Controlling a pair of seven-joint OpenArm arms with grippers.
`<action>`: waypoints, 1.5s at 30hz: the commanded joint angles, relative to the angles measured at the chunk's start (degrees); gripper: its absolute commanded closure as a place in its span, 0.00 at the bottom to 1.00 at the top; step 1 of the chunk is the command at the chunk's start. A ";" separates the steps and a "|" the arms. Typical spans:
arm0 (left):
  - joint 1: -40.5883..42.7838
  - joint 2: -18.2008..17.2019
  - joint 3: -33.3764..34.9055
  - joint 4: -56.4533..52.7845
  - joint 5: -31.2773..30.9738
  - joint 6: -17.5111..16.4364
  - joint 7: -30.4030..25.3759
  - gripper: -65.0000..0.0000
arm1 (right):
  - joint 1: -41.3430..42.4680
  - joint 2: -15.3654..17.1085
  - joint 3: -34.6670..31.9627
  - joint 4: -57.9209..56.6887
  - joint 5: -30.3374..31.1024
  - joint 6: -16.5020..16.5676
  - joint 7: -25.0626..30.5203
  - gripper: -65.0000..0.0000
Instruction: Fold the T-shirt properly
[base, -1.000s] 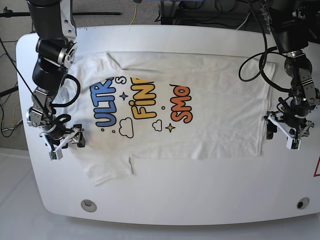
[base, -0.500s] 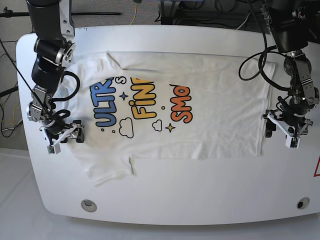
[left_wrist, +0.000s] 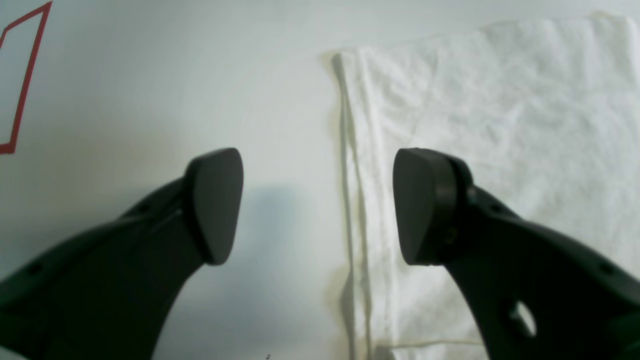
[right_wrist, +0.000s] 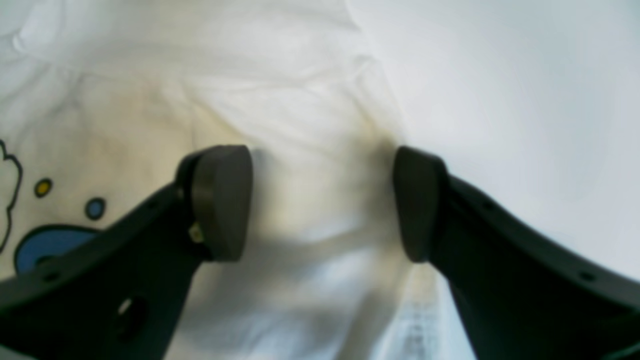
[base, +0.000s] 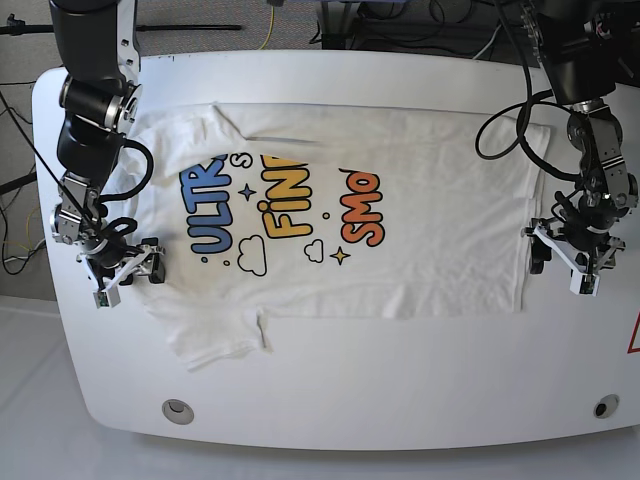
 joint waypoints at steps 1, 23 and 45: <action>-1.11 -0.76 -0.15 1.17 -0.80 0.12 -1.46 0.32 | 0.86 -0.17 -1.44 0.32 0.33 0.47 -0.85 0.45; -0.94 -0.98 0.43 -0.98 -1.96 0.21 -1.73 0.32 | -3.68 -2.11 -1.32 17.54 0.54 0.47 -2.64 0.64; -1.34 -0.52 0.44 -1.11 -1.93 0.50 -2.04 0.32 | -1.15 -1.10 -0.01 6.11 0.85 0.47 -1.46 0.40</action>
